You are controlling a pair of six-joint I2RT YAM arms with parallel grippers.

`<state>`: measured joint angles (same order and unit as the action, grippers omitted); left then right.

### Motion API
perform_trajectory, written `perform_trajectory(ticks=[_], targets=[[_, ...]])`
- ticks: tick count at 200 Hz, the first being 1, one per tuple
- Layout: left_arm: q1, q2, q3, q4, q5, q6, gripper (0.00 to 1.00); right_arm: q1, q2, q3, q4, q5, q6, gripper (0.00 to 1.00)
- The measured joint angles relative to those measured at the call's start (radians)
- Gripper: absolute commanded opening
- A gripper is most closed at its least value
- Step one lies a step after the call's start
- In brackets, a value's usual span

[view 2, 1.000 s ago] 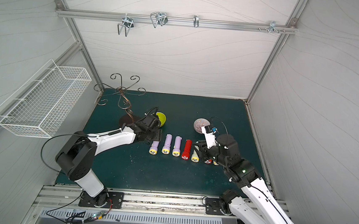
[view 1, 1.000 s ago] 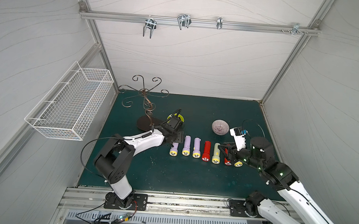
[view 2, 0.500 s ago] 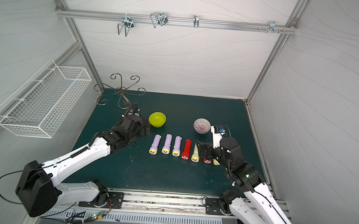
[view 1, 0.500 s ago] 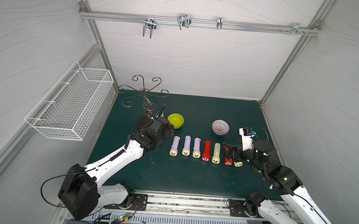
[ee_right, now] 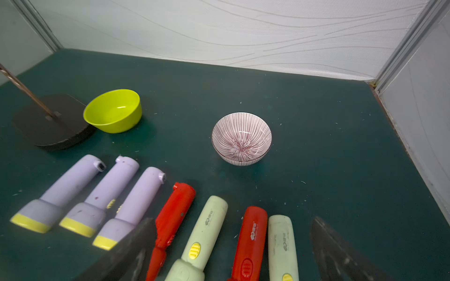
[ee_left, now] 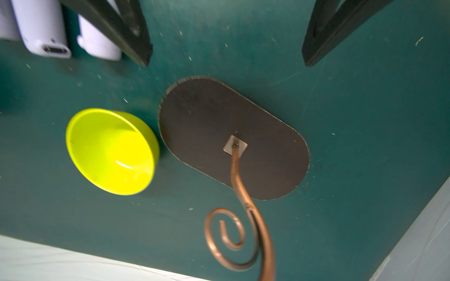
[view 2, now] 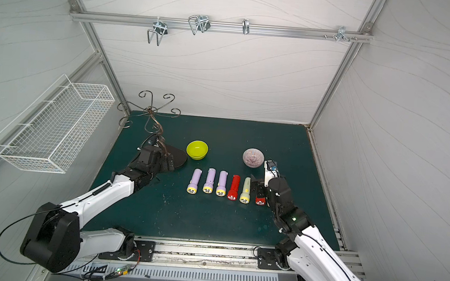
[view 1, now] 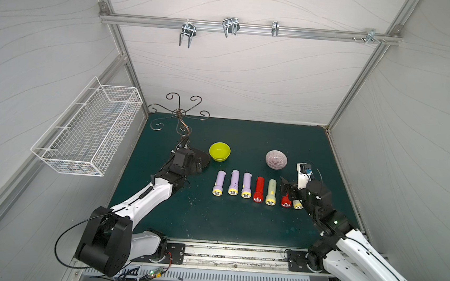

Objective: Close the plug at the bottom of the flashlight
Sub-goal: Reset both arms

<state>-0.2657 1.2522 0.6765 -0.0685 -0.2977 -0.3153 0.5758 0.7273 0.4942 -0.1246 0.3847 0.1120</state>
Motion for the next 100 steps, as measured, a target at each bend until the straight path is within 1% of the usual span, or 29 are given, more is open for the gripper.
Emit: perform_trajectory(ticks=[20,43,60,81,100], targets=[[0.048,0.038,-0.008,0.031,-0.008,0.014,1.00,-0.086,0.126,-0.003,0.128,-0.013,-0.035,0.99],[0.096,0.050,-0.021,0.084,-0.008,0.037,1.00,-0.259,0.318,-0.003,0.283,-0.080,-0.059,0.99],[0.123,0.053,-0.027,0.124,-0.019,0.064,1.00,-0.354,0.471,-0.002,0.370,-0.130,-0.082,0.99],[0.141,0.075,-0.029,0.181,-0.053,0.118,1.00,-0.402,0.620,-0.008,0.473,-0.176,-0.101,0.99],[0.161,0.129,-0.041,0.268,-0.072,0.161,1.00,-0.421,0.690,-0.025,0.571,-0.202,-0.114,0.99]])
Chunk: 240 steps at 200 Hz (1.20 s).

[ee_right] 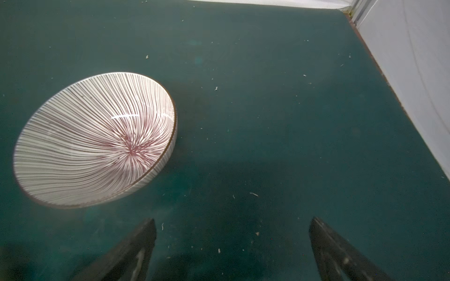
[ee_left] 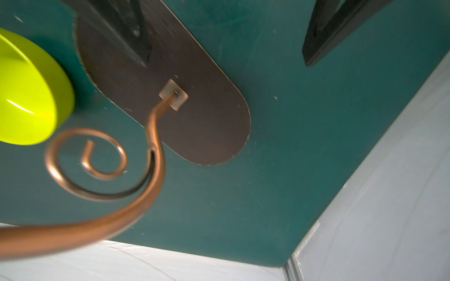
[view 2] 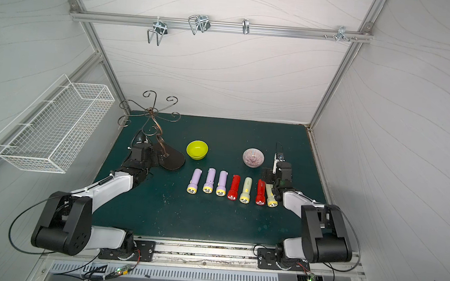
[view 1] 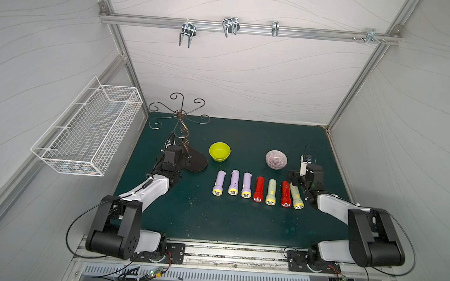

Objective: Close the plug at the bottom of the flashlight
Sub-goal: Reset both arms

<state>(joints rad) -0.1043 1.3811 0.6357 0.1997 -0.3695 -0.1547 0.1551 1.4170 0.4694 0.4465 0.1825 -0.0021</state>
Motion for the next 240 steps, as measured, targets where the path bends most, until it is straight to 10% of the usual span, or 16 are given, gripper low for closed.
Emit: perform_trajectory(ticks=[90,240], targets=[[0.113,0.165,-0.226,0.481,0.145,0.094,1.00,-0.040,0.153,-0.096,0.410,-0.092,-0.022,0.99],[0.124,0.168,-0.239,0.569,0.299,0.122,1.00,-0.055,0.157,-0.035,0.372,-0.101,-0.011,0.99]])
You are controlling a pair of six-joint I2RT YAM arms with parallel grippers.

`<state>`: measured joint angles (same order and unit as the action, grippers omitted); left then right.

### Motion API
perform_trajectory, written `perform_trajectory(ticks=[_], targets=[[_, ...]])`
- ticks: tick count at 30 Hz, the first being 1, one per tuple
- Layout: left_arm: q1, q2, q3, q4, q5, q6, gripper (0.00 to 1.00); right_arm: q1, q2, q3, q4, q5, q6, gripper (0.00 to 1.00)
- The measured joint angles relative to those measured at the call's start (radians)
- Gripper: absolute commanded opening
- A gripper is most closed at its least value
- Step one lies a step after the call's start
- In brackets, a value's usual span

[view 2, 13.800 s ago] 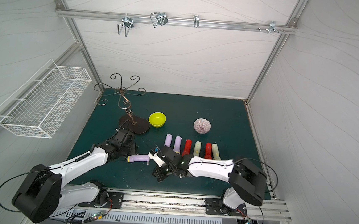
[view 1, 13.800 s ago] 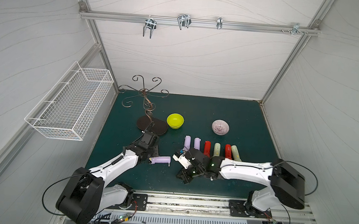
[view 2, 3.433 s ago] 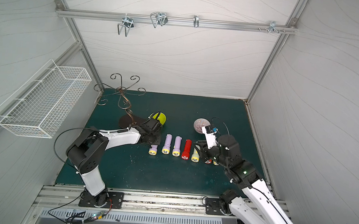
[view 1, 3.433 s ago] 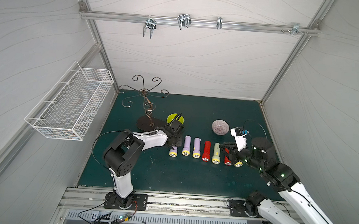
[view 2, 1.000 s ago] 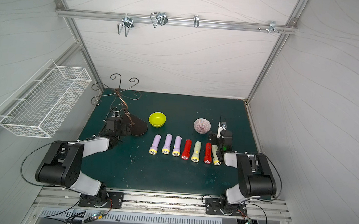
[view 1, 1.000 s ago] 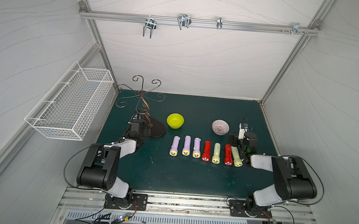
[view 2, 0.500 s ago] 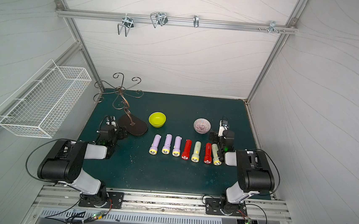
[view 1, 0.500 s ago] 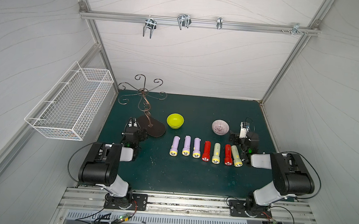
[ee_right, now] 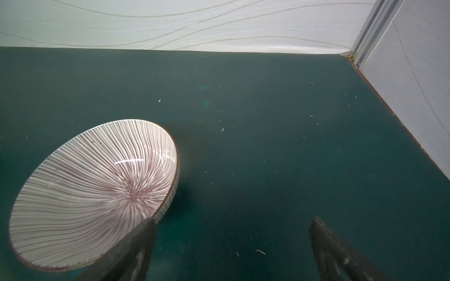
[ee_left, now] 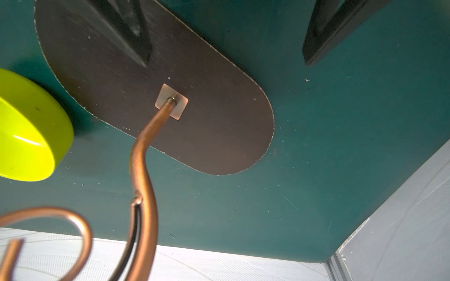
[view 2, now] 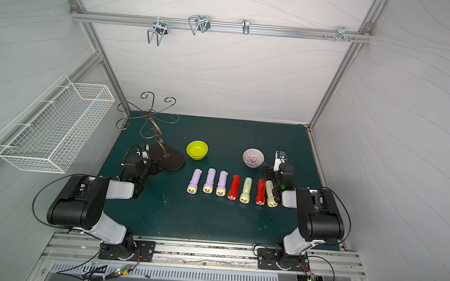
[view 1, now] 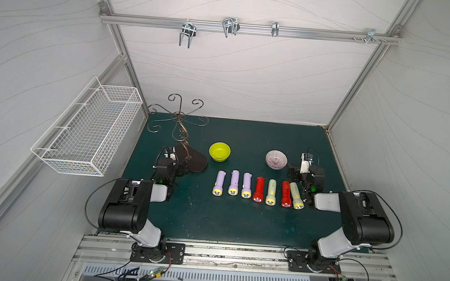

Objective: Close the plug at the bottom of the flashlight
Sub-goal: Reset both arms

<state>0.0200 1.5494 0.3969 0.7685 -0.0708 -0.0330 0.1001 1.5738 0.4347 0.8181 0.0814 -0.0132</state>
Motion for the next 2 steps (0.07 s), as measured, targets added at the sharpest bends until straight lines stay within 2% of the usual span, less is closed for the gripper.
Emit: perform_trajectory(ticks=[2], targets=[[0.000,0.000,0.000,0.000,0.001,0.000,1.00,-0.008,0.000,0.001,-0.003,-0.010,0.004,0.99]])
